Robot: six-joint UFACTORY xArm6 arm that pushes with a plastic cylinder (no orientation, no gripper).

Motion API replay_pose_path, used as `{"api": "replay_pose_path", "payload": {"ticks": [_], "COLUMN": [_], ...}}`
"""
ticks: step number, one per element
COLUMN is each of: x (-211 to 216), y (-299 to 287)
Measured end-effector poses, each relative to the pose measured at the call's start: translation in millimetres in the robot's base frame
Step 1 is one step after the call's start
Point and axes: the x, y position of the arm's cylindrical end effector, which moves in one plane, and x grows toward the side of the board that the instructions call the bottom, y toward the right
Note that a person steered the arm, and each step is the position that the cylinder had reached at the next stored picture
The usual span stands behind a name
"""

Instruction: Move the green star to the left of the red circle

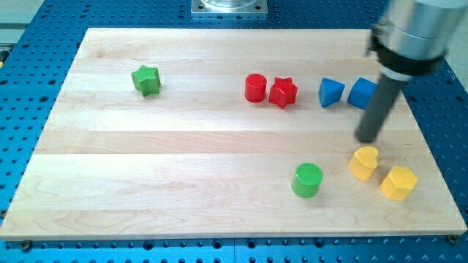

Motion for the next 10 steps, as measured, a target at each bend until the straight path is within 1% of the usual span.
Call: {"api": "replay_pose_path", "payload": {"ticks": [1,3,4,5,6,7,8,9,10], "x": [14,47,13,3,-35,-108,-142,-98,-100], "y": [-12,-75,-112,-239,-383,-463,-427,-345,-329]}}
